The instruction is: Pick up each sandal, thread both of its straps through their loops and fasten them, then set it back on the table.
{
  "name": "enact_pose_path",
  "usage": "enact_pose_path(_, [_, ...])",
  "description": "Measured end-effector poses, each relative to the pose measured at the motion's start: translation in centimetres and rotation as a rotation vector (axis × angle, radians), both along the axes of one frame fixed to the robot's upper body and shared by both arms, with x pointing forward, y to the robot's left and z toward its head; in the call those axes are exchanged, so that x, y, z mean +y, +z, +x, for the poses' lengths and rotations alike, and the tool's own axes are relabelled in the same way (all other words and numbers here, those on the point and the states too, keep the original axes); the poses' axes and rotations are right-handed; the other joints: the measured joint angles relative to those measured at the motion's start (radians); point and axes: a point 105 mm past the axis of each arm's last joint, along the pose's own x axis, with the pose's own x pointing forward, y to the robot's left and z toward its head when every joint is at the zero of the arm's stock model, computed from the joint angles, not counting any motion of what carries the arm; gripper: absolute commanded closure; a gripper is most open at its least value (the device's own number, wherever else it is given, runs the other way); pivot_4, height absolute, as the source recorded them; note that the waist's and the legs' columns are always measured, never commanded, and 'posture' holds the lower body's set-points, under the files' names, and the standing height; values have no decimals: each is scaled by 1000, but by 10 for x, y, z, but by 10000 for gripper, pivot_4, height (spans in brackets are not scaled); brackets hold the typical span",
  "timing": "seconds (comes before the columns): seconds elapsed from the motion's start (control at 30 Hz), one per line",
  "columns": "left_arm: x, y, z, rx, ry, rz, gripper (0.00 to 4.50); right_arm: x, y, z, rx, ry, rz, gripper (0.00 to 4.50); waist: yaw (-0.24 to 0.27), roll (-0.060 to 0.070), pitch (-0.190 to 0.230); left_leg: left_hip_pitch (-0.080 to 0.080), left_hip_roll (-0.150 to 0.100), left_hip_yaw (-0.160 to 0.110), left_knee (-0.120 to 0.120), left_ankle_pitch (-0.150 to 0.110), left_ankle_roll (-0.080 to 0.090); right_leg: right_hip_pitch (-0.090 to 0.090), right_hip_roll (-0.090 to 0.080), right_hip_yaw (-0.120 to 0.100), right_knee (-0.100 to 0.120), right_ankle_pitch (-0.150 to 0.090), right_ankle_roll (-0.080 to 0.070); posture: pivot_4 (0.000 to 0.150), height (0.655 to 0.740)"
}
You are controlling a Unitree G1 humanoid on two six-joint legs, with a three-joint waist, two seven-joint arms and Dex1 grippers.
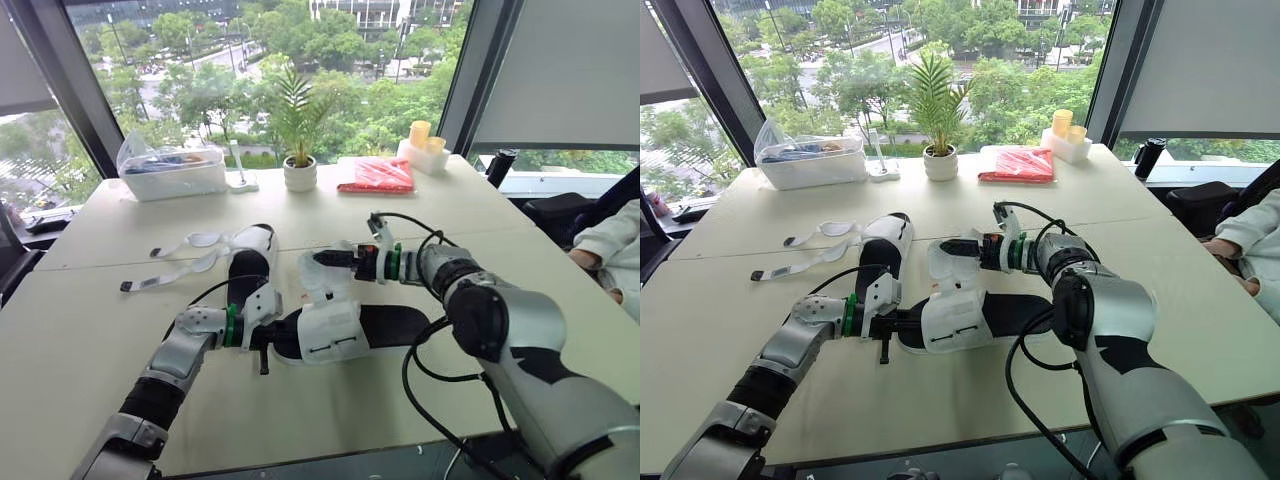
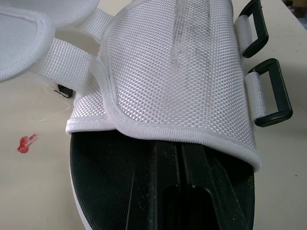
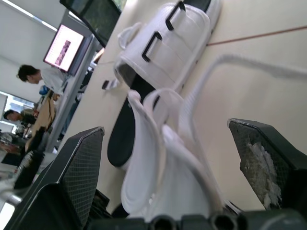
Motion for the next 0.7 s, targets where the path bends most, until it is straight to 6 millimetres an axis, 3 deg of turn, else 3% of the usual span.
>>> enact_pose_path(0.17, [0,0,-1,0,7,-1,44438,4,23,7,-32,-47,76,0,0,0,0,0,0,0,1,-1,1,0,0,0,0,0,0,1500,7400])
enact_pose_path(0.6, [-1,-1,-2,-2,15,-8,44438,-2,49,9,-24,-92,217,0,1,0,0,0,0,0,1,-1,2,0,0,0,0,0,0,1500,7400])
enact_pose_path(0.7, [-2,-2,-3,-2,14,-9,45000,-5,59,7,-47,-82,242,8738,1,0,0,0,0,0,1,-2,3,0,0,0,0,0,0,1500,7400])
